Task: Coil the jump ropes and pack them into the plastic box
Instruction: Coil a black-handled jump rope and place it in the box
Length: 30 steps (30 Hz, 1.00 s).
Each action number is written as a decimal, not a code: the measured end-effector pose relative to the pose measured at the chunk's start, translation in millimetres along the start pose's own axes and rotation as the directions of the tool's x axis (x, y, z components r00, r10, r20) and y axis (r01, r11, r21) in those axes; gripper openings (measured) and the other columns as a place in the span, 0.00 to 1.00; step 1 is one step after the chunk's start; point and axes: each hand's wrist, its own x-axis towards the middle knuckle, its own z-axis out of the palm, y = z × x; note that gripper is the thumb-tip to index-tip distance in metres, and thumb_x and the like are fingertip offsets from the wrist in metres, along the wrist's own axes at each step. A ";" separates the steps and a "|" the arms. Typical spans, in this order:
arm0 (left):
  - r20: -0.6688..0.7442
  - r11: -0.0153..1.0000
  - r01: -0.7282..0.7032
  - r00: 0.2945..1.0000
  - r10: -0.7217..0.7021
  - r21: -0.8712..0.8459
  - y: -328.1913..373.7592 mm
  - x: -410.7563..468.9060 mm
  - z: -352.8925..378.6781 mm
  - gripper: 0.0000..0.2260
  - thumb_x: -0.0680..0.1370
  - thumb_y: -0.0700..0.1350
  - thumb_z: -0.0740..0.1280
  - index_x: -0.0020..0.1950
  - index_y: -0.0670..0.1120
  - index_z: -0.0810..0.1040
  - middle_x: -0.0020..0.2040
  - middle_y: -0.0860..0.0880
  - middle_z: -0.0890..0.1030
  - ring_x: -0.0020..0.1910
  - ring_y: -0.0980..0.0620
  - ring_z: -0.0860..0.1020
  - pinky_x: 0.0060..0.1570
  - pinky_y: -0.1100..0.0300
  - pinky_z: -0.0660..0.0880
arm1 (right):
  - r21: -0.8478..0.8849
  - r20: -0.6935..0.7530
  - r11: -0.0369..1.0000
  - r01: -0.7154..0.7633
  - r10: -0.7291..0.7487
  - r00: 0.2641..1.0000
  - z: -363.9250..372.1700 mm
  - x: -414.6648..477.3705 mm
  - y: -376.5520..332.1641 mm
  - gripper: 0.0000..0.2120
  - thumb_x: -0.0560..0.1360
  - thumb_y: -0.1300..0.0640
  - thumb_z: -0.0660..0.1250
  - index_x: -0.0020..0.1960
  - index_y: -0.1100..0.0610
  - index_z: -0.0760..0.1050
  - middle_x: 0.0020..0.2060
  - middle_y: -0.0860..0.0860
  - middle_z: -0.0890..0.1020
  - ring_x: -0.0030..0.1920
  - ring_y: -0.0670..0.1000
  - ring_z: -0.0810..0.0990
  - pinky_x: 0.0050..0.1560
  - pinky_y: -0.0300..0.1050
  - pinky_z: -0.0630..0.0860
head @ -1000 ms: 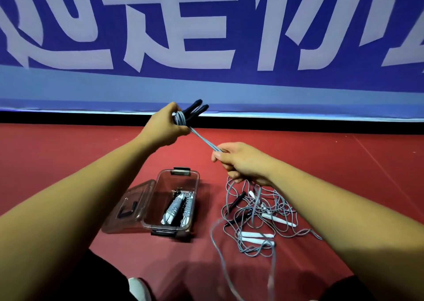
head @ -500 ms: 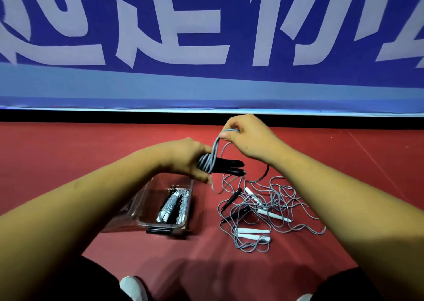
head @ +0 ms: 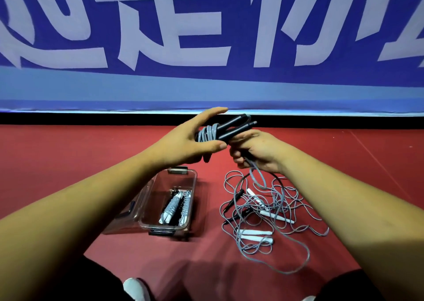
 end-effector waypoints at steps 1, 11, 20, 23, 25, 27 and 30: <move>-0.019 0.999 0.023 1.000 -0.024 -0.040 0.7 1.1 -1.6 0.20 0.78 0.41 0.70 0.68 0.54 0.72 0.33 0.47 0.78 0.25 0.53 0.69 0.25 0.63 0.64 | -0.004 0.016 1.000 -0.017 0.017 1.000 1.2 1.7 1.9 0.13 0.80 0.62 0.60 0.40 0.55 0.77 0.27 0.52 0.69 0.27 0.49 0.67 0.31 0.41 0.62; -0.384 0.965 0.229 0.909 -0.163 0.131 -27.8 17.4 -38.4 0.14 0.76 0.49 0.73 0.52 0.46 0.72 0.36 0.46 0.83 0.25 0.50 0.74 0.29 0.61 0.68 | -0.174 0.057 0.973 -0.153 0.165 0.985 11.4 -3.1 3.4 0.08 0.83 0.59 0.58 0.48 0.61 0.72 0.28 0.51 0.68 0.26 0.48 0.68 0.28 0.39 0.67; -0.393 0.292 0.386 0.919 -0.035 0.875 -60.3 15.7 -63.4 0.19 0.75 0.53 0.71 0.58 0.48 0.68 0.51 0.44 0.79 0.48 0.38 0.79 0.37 0.53 0.68 | -0.363 0.074 0.932 0.007 0.021 0.997 49.5 -13.2 -24.2 0.04 0.78 0.64 0.64 0.44 0.60 0.74 0.24 0.51 0.68 0.23 0.48 0.61 0.27 0.38 0.58; -0.347 0.223 0.355 0.935 -0.076 0.908 -58.1 17.0 -48.7 0.16 0.74 0.49 0.69 0.60 0.52 0.70 0.51 0.43 0.81 0.45 0.38 0.80 0.37 0.55 0.69 | -0.272 -0.066 0.959 0.083 -0.104 0.992 48.2 -10.7 -33.3 0.04 0.75 0.68 0.64 0.43 0.63 0.76 0.22 0.50 0.66 0.21 0.46 0.59 0.26 0.36 0.55; -0.249 0.272 0.290 0.953 -0.173 0.918 -57.8 16.2 -38.0 0.13 0.71 0.49 0.69 0.54 0.54 0.74 0.48 0.45 0.82 0.44 0.40 0.80 0.37 0.56 0.72 | -0.145 -0.178 0.984 0.105 -0.130 0.975 37.1 -6.4 -37.4 0.04 0.75 0.68 0.64 0.41 0.64 0.75 0.20 0.48 0.64 0.19 0.45 0.56 0.25 0.34 0.53; -0.058 0.303 0.131 0.969 -0.239 0.944 -60.0 15.5 -23.7 0.12 0.71 0.55 0.71 0.52 0.53 0.77 0.47 0.48 0.83 0.46 0.43 0.80 0.38 0.57 0.72 | -0.090 -0.251 0.990 0.111 -0.131 0.959 23.9 -3.3 -38.5 0.05 0.74 0.69 0.63 0.40 0.65 0.75 0.18 0.47 0.63 0.19 0.45 0.55 0.24 0.33 0.52; 0.196 0.375 -0.074 0.933 -0.301 0.924 -56.7 12.3 -2.2 0.22 0.70 0.66 0.72 0.52 0.51 0.78 0.42 0.51 0.83 0.45 0.45 0.79 0.39 0.59 0.69 | -0.139 -0.331 0.984 0.111 -0.152 0.931 7.4 1.4 -32.5 0.08 0.74 0.70 0.63 0.37 0.62 0.73 0.18 0.47 0.64 0.19 0.45 0.56 0.24 0.34 0.53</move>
